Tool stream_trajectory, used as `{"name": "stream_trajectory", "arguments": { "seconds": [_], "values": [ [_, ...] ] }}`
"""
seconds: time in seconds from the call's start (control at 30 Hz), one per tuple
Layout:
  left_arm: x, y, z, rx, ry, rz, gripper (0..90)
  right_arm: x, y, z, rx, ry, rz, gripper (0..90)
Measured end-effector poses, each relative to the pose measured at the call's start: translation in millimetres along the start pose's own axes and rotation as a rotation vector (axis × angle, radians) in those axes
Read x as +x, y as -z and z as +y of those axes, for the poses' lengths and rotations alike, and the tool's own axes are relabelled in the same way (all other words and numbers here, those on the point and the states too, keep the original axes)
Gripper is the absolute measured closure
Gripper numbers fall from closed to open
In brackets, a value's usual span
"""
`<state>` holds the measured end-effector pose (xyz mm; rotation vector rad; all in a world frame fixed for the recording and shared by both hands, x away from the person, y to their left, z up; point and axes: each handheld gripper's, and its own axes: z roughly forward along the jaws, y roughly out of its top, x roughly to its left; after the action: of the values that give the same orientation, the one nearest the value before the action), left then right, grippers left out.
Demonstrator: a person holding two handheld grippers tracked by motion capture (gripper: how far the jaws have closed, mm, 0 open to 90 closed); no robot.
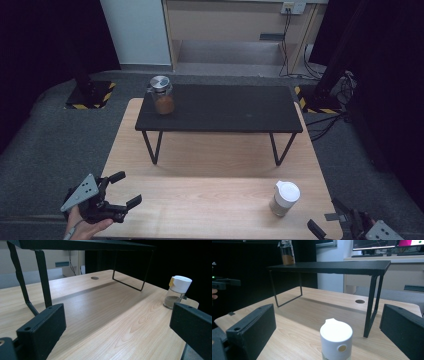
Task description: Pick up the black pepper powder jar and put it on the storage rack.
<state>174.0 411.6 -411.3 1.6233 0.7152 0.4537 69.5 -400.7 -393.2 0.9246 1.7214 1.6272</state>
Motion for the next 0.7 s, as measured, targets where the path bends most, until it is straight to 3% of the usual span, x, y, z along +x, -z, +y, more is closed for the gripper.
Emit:
{"name": "stream_trajectory", "arguments": {
  "seconds": [0.43,0.7],
  "values": [
    [0.2,2.4,-0.8,0.001,0.006,0.001,0.0,-29.0,14.8,54.1,0.060,0.041,0.072,0.9],
    [1.0,1.8,-1.4,0.000,0.011,-0.004,0.0,-37.8,26.1,70.9,0.086,0.052,0.062,1.0]
  ]
}}
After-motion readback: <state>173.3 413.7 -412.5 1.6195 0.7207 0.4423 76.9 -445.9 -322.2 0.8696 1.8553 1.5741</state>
